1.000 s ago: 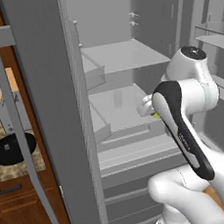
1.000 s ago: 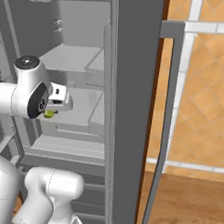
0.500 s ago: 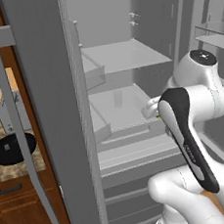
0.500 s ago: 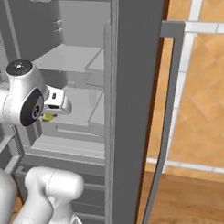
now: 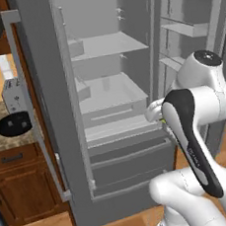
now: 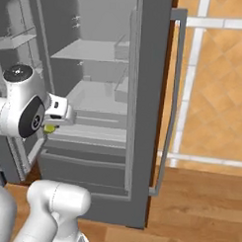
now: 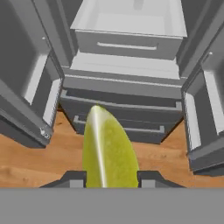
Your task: Grab a lemon wedge from the fridge and one ice cube from the ice bowl, and put them in the glass of lemonade.
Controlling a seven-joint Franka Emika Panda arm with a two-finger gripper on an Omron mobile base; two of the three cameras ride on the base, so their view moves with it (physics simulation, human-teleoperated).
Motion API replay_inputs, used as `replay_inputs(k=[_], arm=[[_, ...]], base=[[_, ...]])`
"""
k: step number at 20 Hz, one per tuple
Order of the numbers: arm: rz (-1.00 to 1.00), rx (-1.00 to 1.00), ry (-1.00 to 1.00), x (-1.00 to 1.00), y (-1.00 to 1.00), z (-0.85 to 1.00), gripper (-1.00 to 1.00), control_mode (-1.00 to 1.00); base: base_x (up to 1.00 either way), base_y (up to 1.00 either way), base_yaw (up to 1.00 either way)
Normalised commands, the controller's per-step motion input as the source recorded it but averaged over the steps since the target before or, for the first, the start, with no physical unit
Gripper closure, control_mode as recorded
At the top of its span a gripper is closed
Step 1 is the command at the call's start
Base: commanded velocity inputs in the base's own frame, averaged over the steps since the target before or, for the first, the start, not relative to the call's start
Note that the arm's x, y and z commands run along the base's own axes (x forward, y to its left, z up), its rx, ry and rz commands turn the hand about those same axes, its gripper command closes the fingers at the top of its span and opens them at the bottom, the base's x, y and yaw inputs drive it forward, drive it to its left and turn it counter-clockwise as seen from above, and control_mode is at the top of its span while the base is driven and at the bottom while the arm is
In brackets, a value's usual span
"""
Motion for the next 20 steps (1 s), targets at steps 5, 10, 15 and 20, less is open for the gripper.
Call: replay_inputs(k=[5, 10, 15, 20], arm=[[0.00, 0.00, 0.00, 0.00, 0.00, 0.00, 1.00, 1.00], [0.00, 0.00, 0.00, 0.00, 0.00, 0.00, 1.00, 1.00], [0.00, 0.00, 0.00, 0.00, 0.00, 0.00, 1.00, 1.00], [0.00, 0.00, 0.00, 0.00, 0.00, 0.00, 1.00, 1.00]], base=[[-0.98, 0.42, 0.00], [-0.14, 1.00, 0.00], [0.14, 1.00, -0.29], [0.07, 1.00, -0.25]])
